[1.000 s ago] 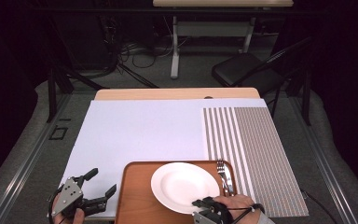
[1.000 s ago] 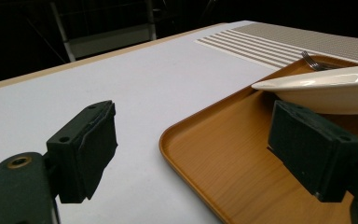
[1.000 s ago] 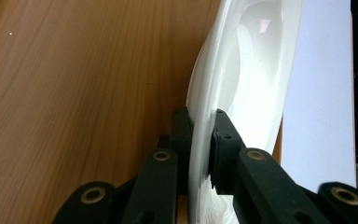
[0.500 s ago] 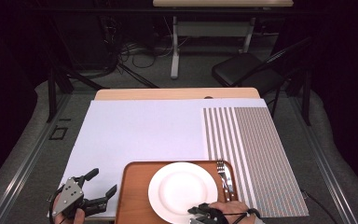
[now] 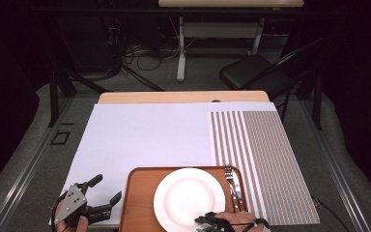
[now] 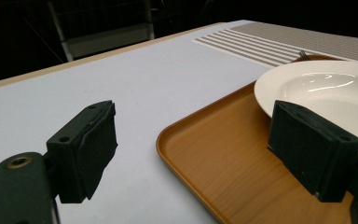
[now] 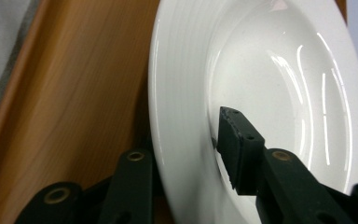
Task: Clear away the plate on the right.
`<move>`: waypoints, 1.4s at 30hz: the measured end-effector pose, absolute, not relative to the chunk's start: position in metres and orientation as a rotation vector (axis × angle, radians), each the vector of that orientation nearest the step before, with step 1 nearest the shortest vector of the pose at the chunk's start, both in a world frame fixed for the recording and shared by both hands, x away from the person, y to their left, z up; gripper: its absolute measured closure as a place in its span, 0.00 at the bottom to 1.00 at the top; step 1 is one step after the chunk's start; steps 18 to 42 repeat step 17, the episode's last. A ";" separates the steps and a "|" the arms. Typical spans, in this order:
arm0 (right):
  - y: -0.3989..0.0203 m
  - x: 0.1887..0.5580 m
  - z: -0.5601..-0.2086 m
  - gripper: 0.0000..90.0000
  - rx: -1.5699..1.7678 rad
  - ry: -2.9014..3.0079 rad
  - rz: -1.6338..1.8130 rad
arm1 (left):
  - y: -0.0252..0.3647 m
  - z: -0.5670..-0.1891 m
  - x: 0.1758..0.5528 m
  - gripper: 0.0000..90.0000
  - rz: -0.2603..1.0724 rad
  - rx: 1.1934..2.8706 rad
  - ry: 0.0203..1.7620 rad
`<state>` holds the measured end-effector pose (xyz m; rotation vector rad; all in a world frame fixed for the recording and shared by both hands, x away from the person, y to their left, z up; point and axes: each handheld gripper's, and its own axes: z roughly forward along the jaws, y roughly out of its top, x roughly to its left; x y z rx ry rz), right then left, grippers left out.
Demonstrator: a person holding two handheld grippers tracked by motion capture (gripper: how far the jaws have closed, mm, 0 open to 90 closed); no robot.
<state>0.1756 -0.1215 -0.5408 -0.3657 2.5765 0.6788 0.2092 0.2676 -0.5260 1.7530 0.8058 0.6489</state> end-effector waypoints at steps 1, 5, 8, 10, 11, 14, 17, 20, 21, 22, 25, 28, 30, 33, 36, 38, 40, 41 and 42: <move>-0.122 0.176 -0.541 0.71 -0.354 2.590 0.680 | 0.268 -0.526 0.209 0.17 0.649 1.753 0.806; -0.124 0.180 -0.538 0.62 -0.267 2.694 0.741 | 0.268 -0.526 0.209 0.17 0.649 1.753 0.806; -0.128 0.181 -0.536 0.49 -0.220 2.722 0.777 | 0.268 -0.526 0.209 0.17 0.649 1.753 0.806; -0.133 0.179 -0.533 0.41 -0.161 2.722 0.816 | 0.268 -0.526 0.209 0.17 0.649 1.753 0.807; -0.136 0.178 -0.531 0.38 -0.132 2.720 0.832 | 0.267 -0.526 0.209 0.17 0.648 1.753 0.807; -0.147 0.176 -0.524 0.28 -0.065 2.689 0.889 | 0.267 -0.526 0.209 0.17 0.651 1.753 0.807; -0.162 0.176 -0.519 0.20 0.030 2.633 0.958 | 0.268 -0.526 0.209 0.17 0.652 1.752 0.809; -0.162 0.176 -0.519 0.20 0.030 2.633 0.958 | 0.268 -0.526 0.209 0.17 0.652 1.752 0.809; -0.162 0.176 -0.519 0.20 0.030 2.633 0.958 | 0.268 -0.526 0.209 0.17 0.652 1.752 0.809; -0.162 0.176 -0.519 0.20 0.030 2.633 0.958 | 0.268 -0.526 0.209 0.17 0.652 1.752 0.809; -0.162 0.176 -0.519 0.20 0.030 2.633 0.958 | 0.268 -0.526 0.209 0.17 0.652 1.752 0.809; -0.162 0.176 -0.519 0.20 0.030 2.633 0.958 | 0.268 -0.526 0.209 0.17 0.652 1.752 0.809; -0.162 0.176 -0.519 0.20 0.030 2.633 0.958 | 0.268 -0.526 0.209 0.17 0.652 1.752 0.809; -0.162 0.176 -0.519 0.20 0.030 2.633 0.958 | 0.268 -0.526 0.209 0.17 0.652 1.752 0.809; -0.162 0.176 -0.519 0.20 0.030 2.633 0.958 | 0.268 -0.526 0.209 0.17 0.652 1.752 0.809; -0.162 0.176 -0.519 0.20 0.030 2.633 0.958 | 0.268 -0.526 0.209 0.17 0.652 1.752 0.809; -0.162 0.176 -0.519 0.20 0.030 2.633 0.958 | 0.268 -0.526 0.209 0.17 0.652 1.752 0.809; -0.162 0.176 -0.519 0.20 0.030 2.633 0.958 | 0.268 -0.526 0.209 0.17 0.652 1.752 0.809; -0.162 0.176 -0.519 0.20 0.030 2.633 0.958 | 0.268 -0.526 0.209 0.17 0.652 1.752 0.809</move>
